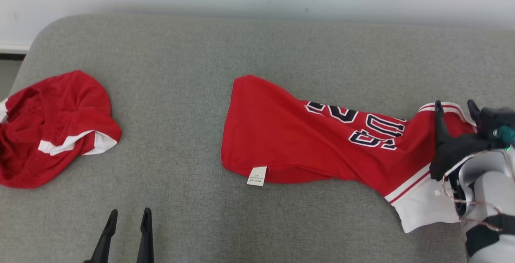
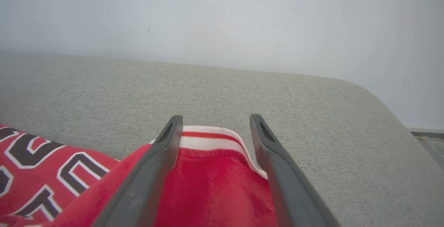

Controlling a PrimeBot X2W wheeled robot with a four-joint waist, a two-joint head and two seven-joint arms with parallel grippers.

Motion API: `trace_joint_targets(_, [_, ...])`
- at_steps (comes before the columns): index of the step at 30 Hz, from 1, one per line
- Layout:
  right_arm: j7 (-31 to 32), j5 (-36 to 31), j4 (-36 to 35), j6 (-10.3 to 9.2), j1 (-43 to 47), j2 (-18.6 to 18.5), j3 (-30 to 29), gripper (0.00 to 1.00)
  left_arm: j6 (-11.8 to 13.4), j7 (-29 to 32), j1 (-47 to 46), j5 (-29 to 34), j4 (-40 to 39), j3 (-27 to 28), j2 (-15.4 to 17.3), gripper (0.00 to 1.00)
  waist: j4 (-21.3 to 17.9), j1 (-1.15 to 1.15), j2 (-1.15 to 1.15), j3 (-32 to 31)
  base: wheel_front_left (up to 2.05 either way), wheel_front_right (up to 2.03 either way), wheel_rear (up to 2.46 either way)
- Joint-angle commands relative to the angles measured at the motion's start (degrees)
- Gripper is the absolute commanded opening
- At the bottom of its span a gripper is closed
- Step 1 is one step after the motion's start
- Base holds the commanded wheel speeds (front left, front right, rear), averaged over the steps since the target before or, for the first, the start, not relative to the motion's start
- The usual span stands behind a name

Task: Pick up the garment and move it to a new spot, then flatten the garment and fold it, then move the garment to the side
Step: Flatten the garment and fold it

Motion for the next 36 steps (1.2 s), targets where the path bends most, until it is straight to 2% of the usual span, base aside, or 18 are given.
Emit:
trace_joint_targets(1, [-1.51, 1.16, -1.43, -0.15, 2.31, 0.4, 0.48, 1.0, 0.07, -0.19, 0.95, 0.37, 0.24, 0.47, -0.19, 1.0, -1.11, 0.0, -0.01, -2.69, 0.0, 0.0, 0.0])
trace_joint_targets(7, [-6.62, 4.08, -10.68, -0.15, 12.25, 2.62, 3.91, 1.0, 0.06, -0.19, 3.05, 1.15, 0.68, 2.85, -0.46, 1.0, -3.1, 0.0, -0.01, -6.5, 0.0, 0.0, 0.0])
trace_joint_targets(14, [-8.99, 5.75, -19.94, -0.15, 25.43, 5.24, 8.35, 1.0, 0.07, -0.19, 4.7, 2.11, 2.65, 5.18, -0.48, 1.0, -5.2, 0.0, -0.01, -10.82, 0.0, 0.0, 0.0])
trace_joint_targets(22, [-9.45, 7.05, -21.87, -0.15, 33.78, 7.12, 10.32, 1.0, 0.07, -0.19, 4.58, 3.05, 5.32, 5.97, -0.01, 1.0, -6.54, 0.0, -0.01, -13.25, 0.0, 0.0, 0.0])
trace_joint_targets(36, [-10.44, 6.68, -22.86, -0.15, 36.93, 7.74, 14.39, 1.0, 0.07, -0.19, 6.16, 3.25, 7.86, 7.64, -0.5, 1.0, -7.46, 0.0, -0.01, -15.1, 0.0, 0.0, 0.0])
